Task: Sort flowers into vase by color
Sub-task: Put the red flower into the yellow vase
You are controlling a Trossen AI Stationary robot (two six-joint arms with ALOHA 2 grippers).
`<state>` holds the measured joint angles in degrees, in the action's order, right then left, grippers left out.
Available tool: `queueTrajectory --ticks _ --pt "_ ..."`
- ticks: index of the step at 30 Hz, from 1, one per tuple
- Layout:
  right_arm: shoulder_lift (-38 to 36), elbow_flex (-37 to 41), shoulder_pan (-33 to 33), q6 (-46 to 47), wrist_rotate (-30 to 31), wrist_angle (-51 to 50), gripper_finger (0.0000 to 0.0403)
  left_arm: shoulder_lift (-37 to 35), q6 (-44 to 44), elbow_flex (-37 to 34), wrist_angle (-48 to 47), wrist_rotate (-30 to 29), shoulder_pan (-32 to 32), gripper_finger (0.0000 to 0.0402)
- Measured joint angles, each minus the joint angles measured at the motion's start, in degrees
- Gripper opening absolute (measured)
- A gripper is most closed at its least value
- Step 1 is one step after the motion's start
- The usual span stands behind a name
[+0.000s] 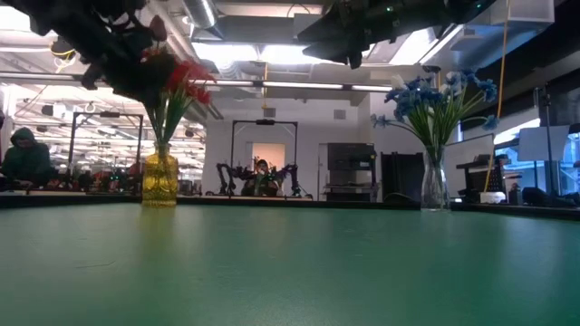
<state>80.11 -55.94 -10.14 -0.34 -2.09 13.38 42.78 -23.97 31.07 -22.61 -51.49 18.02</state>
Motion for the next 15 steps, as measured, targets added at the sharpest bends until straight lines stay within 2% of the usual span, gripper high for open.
queueTrajectory --ticks 9,15 --pt "0.0 0.0 0.0 0.0 0.0 0.0 0.0237 0.0 0.1 -4.6 7.1 5.0 0.9 0.0000" --pt "0.0 0.0 0.0 0.0 0.0 0.0 0.0237 0.0 0.1 -5.2 7.2 5.2 0.9 0.0000"
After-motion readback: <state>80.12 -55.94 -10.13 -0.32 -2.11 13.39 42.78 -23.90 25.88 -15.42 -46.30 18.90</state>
